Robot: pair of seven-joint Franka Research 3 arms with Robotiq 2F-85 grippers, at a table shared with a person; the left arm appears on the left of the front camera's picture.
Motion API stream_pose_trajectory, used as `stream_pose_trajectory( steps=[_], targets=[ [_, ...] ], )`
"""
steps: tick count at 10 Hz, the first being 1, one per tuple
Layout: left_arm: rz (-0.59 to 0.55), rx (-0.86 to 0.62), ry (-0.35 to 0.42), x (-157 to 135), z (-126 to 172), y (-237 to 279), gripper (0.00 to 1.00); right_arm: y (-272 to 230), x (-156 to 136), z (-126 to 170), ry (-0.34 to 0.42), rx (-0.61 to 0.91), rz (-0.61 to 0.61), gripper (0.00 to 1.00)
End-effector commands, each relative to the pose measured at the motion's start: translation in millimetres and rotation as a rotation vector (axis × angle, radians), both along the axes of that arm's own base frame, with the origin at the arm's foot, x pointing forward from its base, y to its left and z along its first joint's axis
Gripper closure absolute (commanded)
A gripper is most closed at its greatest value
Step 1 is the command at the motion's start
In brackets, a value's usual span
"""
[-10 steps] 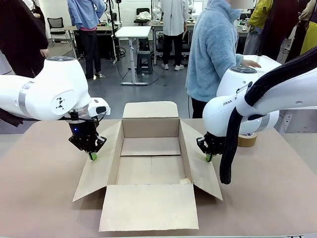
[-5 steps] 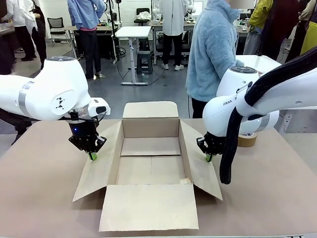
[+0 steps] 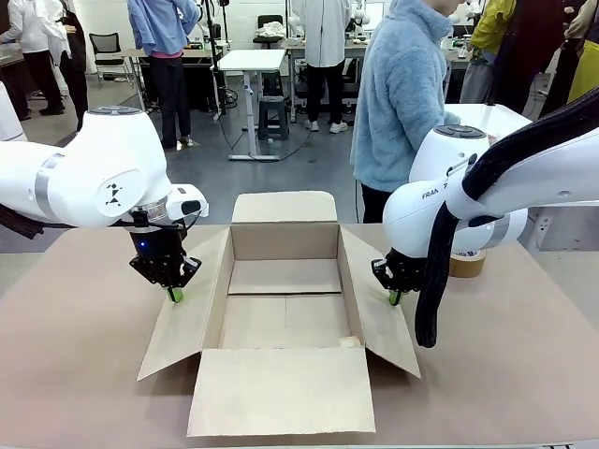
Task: Wrap the clocks to prevent damage.
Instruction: Once the human has placed the objects inside and stepped back, release both hands from the side flaps of the Package Box.
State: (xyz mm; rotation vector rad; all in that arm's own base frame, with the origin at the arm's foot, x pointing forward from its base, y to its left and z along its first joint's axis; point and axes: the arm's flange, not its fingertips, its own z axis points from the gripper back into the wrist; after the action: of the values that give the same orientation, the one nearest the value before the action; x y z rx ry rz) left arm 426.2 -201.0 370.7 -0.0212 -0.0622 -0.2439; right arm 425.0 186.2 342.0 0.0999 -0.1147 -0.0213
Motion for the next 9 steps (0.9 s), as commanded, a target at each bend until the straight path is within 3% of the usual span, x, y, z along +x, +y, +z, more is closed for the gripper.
stream_pose_trajectory(
  steps=[1, 9],
  targets=[
    [-0.006, 0.008, -0.004, 0.1, 0.5, 0.4, 0.99, 2.4, -0.9, -2.1, 0.003, -0.005, -0.007, 0.99],
    [-0.006, 0.008, -0.004, 0.1, 0.5, 0.4, 0.99, 2.4, -0.9, -2.1, 0.003, -0.005, -0.007, 0.99]
  ],
)
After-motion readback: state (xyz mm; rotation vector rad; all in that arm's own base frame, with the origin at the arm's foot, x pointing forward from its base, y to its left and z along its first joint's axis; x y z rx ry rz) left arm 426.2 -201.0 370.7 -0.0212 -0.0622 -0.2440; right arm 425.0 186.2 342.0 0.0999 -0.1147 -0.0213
